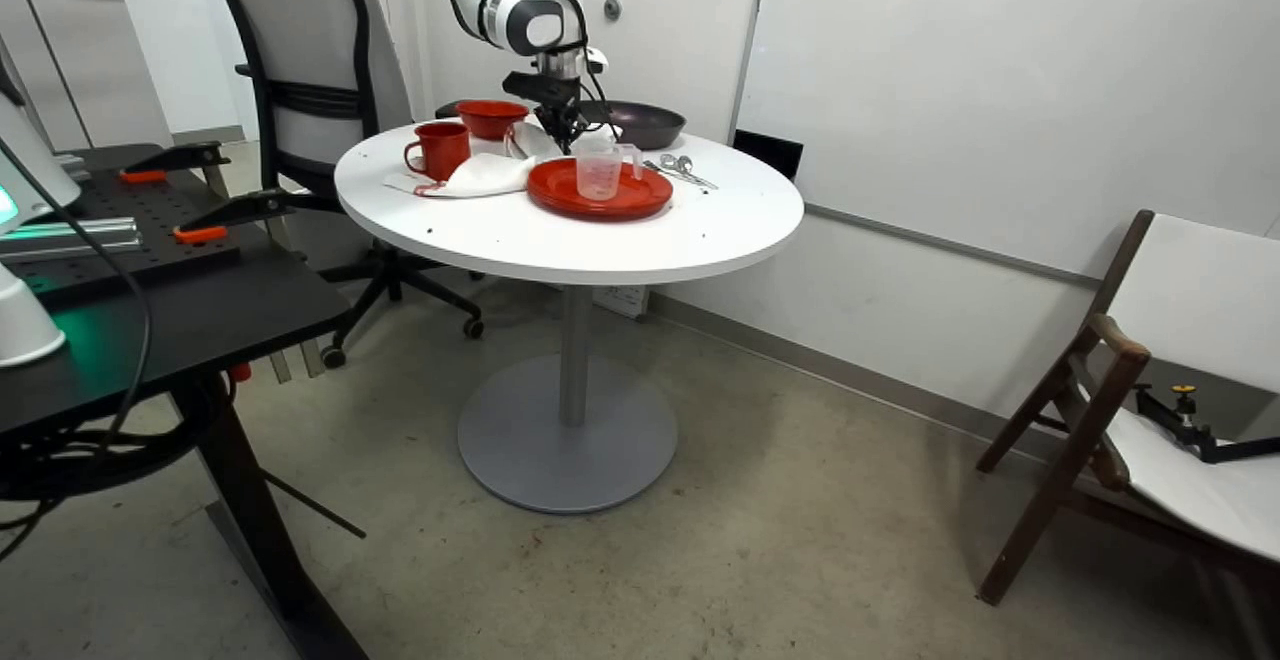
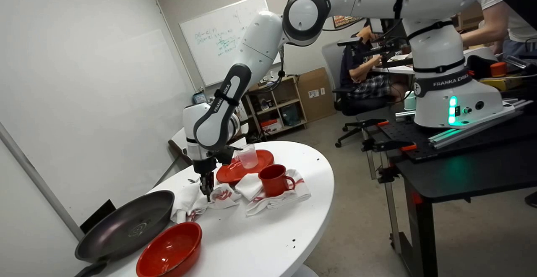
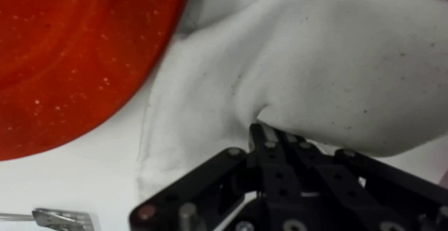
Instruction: Use the tea towel to wipe the table
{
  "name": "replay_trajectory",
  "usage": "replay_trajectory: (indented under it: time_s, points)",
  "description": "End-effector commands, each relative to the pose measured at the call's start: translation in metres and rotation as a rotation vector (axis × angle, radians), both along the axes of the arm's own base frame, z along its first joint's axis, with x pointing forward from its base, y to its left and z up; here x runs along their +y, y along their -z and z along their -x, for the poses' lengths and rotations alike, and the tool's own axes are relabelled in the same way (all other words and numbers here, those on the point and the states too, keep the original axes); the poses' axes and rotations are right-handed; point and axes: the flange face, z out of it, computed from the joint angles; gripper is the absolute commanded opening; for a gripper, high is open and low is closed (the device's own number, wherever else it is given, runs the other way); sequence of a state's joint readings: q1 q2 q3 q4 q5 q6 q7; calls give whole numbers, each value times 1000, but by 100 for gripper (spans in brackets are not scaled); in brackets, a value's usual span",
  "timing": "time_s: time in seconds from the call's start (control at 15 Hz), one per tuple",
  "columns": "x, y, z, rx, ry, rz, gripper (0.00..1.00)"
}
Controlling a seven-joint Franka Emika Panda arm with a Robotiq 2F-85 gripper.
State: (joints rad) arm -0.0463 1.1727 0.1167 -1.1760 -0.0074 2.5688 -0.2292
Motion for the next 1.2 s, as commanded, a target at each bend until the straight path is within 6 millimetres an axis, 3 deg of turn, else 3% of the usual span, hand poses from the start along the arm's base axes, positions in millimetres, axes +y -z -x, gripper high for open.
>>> replay_trajectory:
  time_s: [0.0,0.73,1.13]
  points:
    - [20,25,12,21,-20,-56,1]
    - [73,26,28,57,-44,-143,1]
    - [83,27,31,63,-49,-162,1]
